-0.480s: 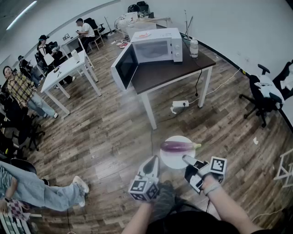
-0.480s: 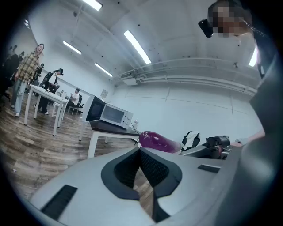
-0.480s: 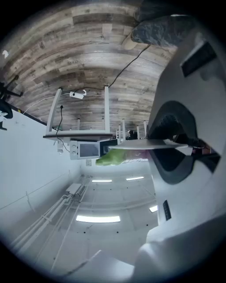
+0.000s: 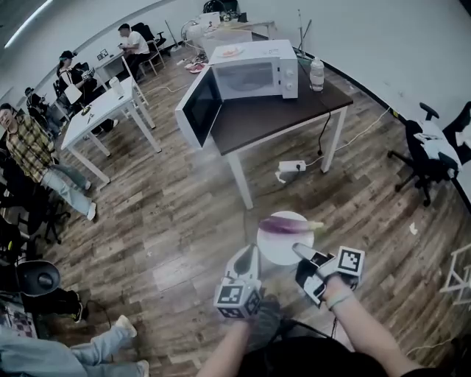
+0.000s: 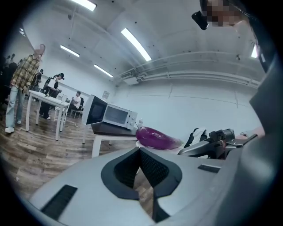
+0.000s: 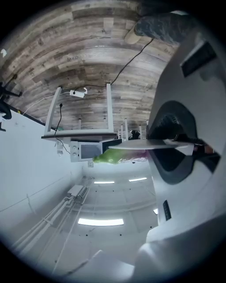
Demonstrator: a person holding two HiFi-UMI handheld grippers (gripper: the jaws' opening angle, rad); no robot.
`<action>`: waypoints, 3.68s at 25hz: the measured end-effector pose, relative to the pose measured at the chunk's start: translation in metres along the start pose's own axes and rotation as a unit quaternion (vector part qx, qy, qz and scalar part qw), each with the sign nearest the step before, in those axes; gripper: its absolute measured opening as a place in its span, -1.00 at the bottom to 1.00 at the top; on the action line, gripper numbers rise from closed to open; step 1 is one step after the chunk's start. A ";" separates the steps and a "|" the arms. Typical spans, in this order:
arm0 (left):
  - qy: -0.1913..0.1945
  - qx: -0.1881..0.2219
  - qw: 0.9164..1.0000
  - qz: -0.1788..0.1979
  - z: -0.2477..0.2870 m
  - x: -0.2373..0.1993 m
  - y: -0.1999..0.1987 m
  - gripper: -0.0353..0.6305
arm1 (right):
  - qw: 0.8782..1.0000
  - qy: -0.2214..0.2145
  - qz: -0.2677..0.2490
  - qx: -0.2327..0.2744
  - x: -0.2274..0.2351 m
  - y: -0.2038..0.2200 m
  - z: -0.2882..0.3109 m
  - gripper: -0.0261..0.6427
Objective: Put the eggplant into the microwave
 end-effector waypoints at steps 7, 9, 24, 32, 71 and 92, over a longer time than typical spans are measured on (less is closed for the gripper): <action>-0.008 -0.005 1.000 -0.002 0.030 -0.032 -0.012 -0.91 | 1.000 0.008 0.000 0.005 -0.013 -0.026 0.034 -0.86; -0.004 -0.007 1.000 0.000 0.039 -0.040 -0.015 -0.91 | 1.000 0.010 0.002 0.008 -0.019 -0.033 0.043 -0.87; 0.021 -0.012 1.000 0.007 0.101 -0.108 -0.051 -0.91 | 0.999 0.010 0.010 0.036 -0.050 -0.083 0.109 -0.86; 0.037 -0.017 0.999 0.014 0.140 -0.134 -0.061 -0.91 | 0.999 0.008 0.017 0.047 -0.062 -0.115 0.147 -0.86; -0.032 -0.004 0.999 0.001 0.356 -0.280 -0.124 -0.91 | 0.998 0.022 -0.035 -0.041 -0.152 -0.330 0.336 -0.85; -0.042 -0.001 0.999 0.009 0.443 -0.346 -0.137 -0.91 | 0.998 0.011 -0.019 -0.062 -0.165 -0.403 0.415 -0.85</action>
Point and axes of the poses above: the fingertips, and each gripper's own axes: z forward along the fingers, x to its right, y out of its underside, the point moved 10 cm from there along -z, backward along the fingers, and after that the axes turned 14 degrees about y, right-handed, at the moved point
